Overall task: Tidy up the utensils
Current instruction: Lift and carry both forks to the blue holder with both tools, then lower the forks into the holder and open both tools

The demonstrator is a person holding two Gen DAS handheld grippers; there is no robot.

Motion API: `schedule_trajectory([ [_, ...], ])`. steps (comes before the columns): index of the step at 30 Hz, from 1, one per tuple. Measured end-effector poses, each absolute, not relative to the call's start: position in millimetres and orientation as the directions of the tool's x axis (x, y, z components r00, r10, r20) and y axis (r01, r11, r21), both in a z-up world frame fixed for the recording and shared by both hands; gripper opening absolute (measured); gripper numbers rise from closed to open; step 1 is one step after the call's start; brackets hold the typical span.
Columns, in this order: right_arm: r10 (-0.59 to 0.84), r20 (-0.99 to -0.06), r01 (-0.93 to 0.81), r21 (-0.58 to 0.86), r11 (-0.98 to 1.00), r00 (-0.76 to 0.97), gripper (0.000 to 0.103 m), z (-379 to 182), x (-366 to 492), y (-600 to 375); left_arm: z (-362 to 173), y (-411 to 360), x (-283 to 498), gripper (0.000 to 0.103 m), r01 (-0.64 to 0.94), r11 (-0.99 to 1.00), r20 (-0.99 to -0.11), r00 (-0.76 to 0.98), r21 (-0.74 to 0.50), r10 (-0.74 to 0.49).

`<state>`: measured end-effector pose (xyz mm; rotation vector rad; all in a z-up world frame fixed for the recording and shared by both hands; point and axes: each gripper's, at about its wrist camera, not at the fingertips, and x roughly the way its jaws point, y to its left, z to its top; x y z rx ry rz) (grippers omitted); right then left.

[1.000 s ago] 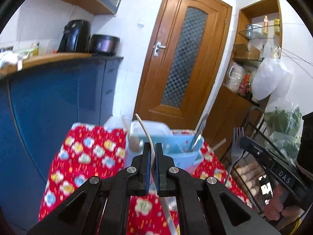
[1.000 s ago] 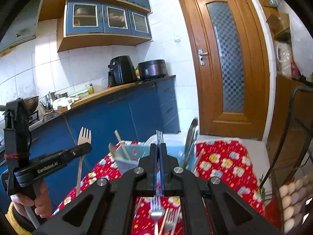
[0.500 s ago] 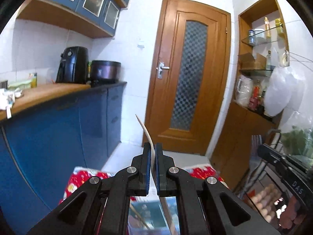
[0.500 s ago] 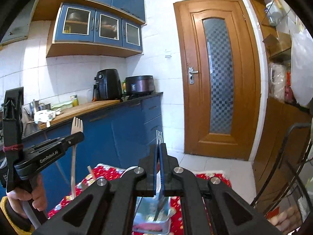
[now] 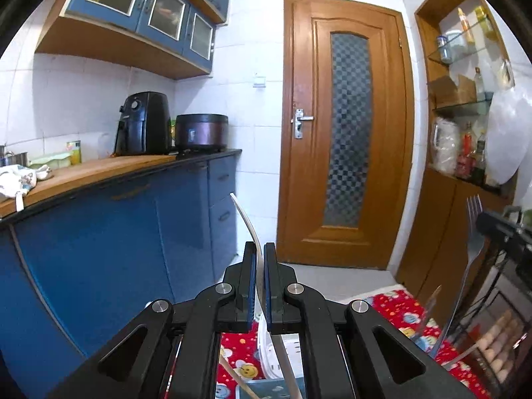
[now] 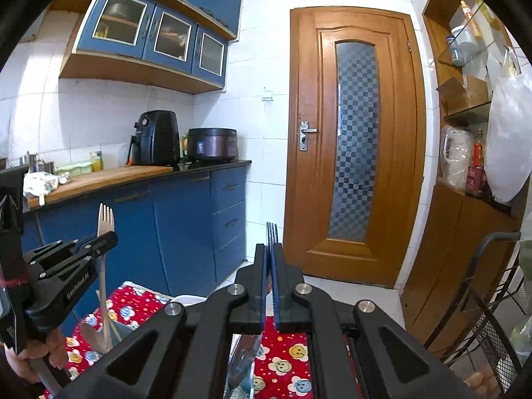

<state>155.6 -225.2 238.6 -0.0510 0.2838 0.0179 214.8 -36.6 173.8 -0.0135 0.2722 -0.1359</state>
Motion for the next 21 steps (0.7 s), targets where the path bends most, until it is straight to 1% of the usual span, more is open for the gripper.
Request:
schedule_trajectory([
  [9,0.027,-0.327,-0.054,-0.075,0.996,0.944,0.004,213,166,-214,145,-46,214,0.004,0.122,0.992,-0.286,0.952,0.027,-0.110],
  [14,0.047,-0.368,-0.082,-0.080,0.993,0.929,0.004,199,168,-209,133,-46,214,0.004,0.125,0.992,-0.310,0.944,0.024,-0.111],
  [21,0.073,-0.393,-0.105,-0.058,0.993,0.917,0.004,191,165,-208,121,-45,213,0.004,0.128,0.992,-0.337,0.934,0.013,-0.116],
])
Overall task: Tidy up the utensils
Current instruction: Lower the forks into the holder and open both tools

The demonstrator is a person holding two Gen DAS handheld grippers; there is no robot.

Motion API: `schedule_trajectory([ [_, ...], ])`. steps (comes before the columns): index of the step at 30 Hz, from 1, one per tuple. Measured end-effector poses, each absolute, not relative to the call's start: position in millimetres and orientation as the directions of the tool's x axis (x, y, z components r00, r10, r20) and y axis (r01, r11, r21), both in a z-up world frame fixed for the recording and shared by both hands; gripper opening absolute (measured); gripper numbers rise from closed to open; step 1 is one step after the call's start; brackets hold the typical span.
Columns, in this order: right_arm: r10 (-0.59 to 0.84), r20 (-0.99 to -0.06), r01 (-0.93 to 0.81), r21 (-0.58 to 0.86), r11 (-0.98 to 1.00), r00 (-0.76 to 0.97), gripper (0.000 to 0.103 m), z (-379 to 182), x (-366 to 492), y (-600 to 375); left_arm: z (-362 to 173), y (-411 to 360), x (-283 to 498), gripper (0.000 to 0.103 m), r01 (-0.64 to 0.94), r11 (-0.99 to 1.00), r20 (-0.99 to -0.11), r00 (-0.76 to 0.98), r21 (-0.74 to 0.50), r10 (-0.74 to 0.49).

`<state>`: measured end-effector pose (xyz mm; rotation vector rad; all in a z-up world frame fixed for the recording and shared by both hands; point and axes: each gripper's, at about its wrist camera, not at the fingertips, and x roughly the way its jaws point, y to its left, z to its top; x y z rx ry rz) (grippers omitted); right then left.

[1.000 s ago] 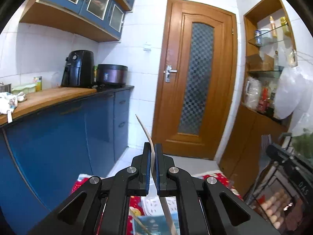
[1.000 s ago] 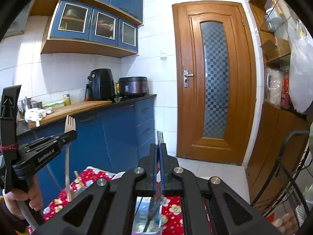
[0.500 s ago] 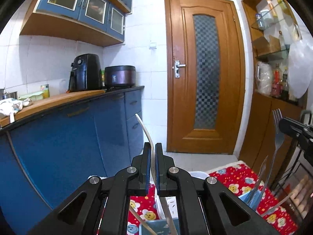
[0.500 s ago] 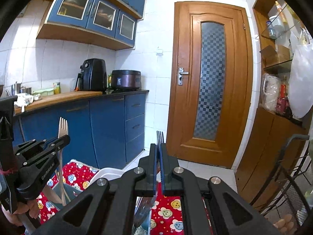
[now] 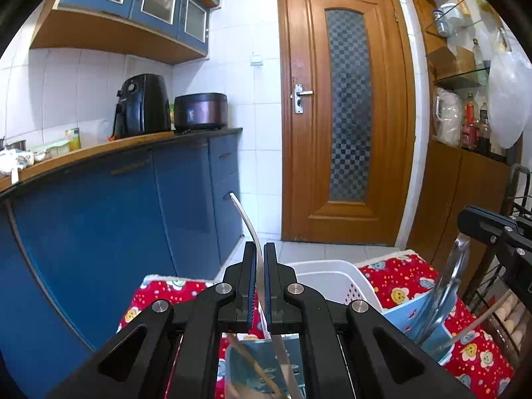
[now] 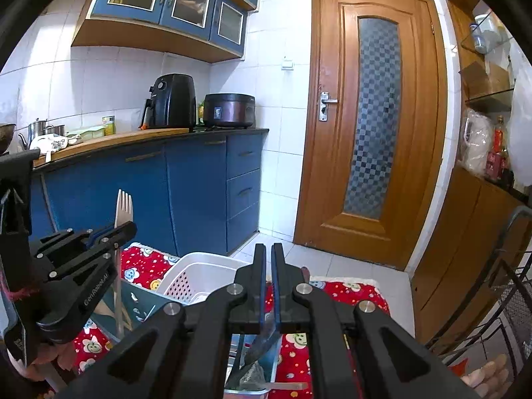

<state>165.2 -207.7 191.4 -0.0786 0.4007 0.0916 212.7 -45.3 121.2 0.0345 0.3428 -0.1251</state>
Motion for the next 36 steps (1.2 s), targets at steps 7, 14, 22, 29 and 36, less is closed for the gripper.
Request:
schedule_trajectory([
  [7,0.129,-0.403,-0.133,0.019,0.991,0.906,0.013,197,158,-214,118,-45,210,0.006,0.144,0.989,-0.374,0.917,-0.009,-0.137],
  [14,0.184,-0.389,-0.160,0.093,0.983,0.903,0.037,210,142,-220,126,-46,197,0.013,0.167,0.986,-0.372,0.914,-0.014,-0.160],
  [22,0.216,-0.393,-0.175,0.138,0.975,0.894,0.050,215,116,-226,140,-44,169,0.032,0.207,0.977,-0.365,0.908,-0.042,-0.208],
  [29,0.215,-0.421,-0.176,0.129,0.976,0.881,0.054,208,87,-227,146,-42,140,0.035,0.248,0.967,-0.370,0.894,-0.064,-0.254],
  [36,0.202,-0.483,-0.152,0.142,0.978,0.852,0.058,186,68,-230,139,-43,114,0.035,0.282,0.955,-0.403,0.867,-0.089,-0.293],
])
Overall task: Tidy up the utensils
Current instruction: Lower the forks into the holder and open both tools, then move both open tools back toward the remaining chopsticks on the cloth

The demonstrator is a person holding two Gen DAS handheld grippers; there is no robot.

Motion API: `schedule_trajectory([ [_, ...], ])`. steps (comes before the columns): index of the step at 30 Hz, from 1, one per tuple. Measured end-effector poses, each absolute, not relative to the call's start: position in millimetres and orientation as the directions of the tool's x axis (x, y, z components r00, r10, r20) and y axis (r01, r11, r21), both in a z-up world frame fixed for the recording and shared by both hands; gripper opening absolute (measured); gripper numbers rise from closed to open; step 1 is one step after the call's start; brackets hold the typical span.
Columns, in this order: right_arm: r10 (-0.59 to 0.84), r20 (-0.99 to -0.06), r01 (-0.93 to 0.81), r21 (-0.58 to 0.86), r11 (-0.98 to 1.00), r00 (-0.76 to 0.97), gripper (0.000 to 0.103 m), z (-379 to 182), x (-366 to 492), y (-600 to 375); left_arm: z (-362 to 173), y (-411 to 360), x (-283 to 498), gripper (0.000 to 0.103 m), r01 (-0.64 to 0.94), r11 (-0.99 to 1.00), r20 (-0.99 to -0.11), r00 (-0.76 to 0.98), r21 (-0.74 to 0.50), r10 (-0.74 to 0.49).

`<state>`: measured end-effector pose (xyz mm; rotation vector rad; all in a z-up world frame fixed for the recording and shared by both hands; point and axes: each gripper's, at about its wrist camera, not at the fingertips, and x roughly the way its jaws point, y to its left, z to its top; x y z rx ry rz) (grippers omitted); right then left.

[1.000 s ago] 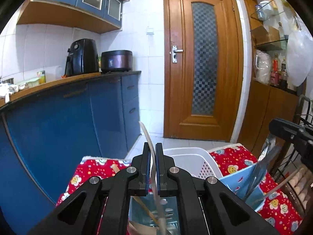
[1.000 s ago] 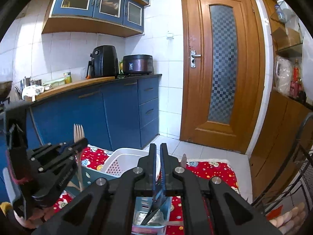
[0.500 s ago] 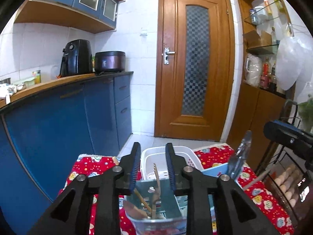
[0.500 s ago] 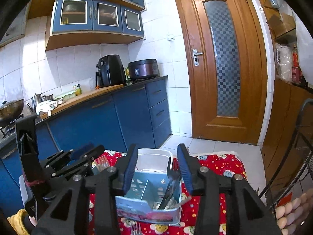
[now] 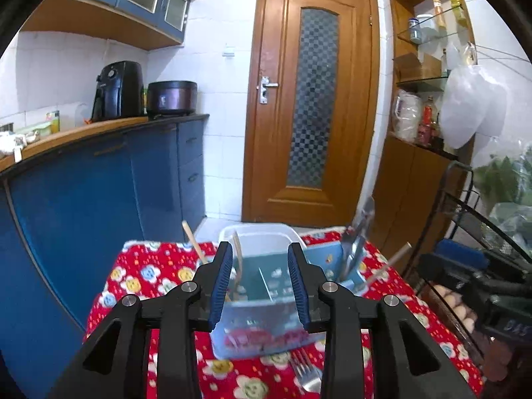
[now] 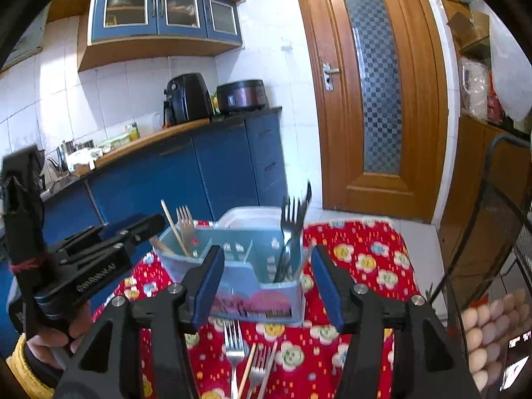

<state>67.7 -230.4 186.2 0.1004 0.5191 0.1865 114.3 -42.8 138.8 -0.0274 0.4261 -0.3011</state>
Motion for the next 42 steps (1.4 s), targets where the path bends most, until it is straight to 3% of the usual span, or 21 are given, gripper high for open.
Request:
schedule_trajectory([
  [26,0.202,-0.727,-0.046,0.228,0.973,0.657,0.061,75,37,-230,62,-25,79,0.036,0.250,0.945,-0.591,0.737,-0.212,-0.328],
  [33,0.215,-0.772,-0.029,0.247,0.969,0.598,0.047,49,39,-232,49,-22,75,0.036,0.243,0.945,-0.617,0.715,-0.220,-0.328],
  [42,0.206,-0.798,-0.039,0.224,0.974,0.566,0.038,38,39,-224,38,-22,73,0.036,0.239,0.944,-0.636,0.697,-0.228,-0.331],
])
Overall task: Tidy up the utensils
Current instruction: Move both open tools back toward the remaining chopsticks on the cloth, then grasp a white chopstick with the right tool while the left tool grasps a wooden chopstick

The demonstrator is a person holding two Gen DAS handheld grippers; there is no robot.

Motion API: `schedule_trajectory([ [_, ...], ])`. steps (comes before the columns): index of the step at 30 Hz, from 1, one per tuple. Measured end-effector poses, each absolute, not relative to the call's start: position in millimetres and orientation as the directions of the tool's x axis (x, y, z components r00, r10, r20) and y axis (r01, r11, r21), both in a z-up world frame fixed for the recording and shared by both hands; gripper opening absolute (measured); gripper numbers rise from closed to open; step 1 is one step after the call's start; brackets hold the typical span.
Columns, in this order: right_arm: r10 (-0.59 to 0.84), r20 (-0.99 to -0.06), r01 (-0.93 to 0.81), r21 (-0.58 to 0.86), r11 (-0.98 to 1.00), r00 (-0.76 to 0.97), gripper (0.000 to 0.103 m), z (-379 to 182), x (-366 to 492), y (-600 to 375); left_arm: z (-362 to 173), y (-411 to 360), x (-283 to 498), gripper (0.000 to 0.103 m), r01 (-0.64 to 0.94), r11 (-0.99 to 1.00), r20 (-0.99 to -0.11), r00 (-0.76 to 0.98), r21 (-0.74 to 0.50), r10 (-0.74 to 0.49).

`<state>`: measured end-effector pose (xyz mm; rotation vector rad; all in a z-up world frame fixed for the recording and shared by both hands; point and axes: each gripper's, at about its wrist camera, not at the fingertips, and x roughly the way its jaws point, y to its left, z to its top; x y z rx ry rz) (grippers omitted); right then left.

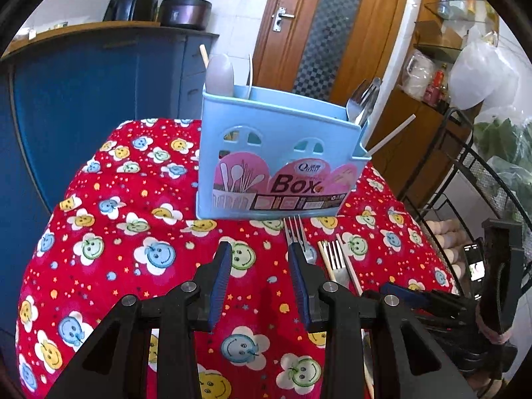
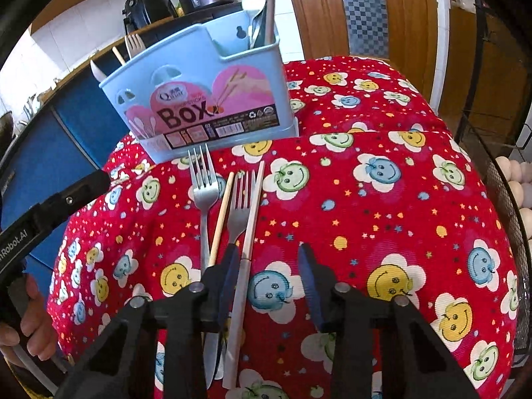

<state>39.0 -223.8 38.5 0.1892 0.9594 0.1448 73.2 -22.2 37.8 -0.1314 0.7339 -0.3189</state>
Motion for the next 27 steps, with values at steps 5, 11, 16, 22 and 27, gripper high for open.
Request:
schedule_trajectory([
  [5,0.185,-0.806,-0.046,0.193,0.980,0.562,0.038,37,39,-217,33,-20,72,0.036,0.236,0.941,-0.640,0.690,-0.242,-0.338],
  [11,0.144,-0.813,-0.052,0.140,0.989,0.564,0.038,33,36,-210,29,-20,72,0.036,0.240,0.938,-0.647,0.680,-0.249,-0.345],
  [16,0.141,-0.814,-0.040,0.144,0.989,0.564,0.039,32,34,-211,27,-17,73,0.036,0.237,0.937,-0.648,0.677,-0.258,-0.349],
  [22,0.130,-0.807,0.000,0.159,0.987,0.576,0.024,32,34,-217,26,-17,71,0.036,0.240,0.935,-0.651,0.672,-0.261,-0.354],
  [27,0.149,-0.799,0.025,0.200,0.979,0.582,0.009,32,35,-229,26,-21,70,0.036,0.253,0.933,-0.655,0.664,-0.256,-0.360],
])
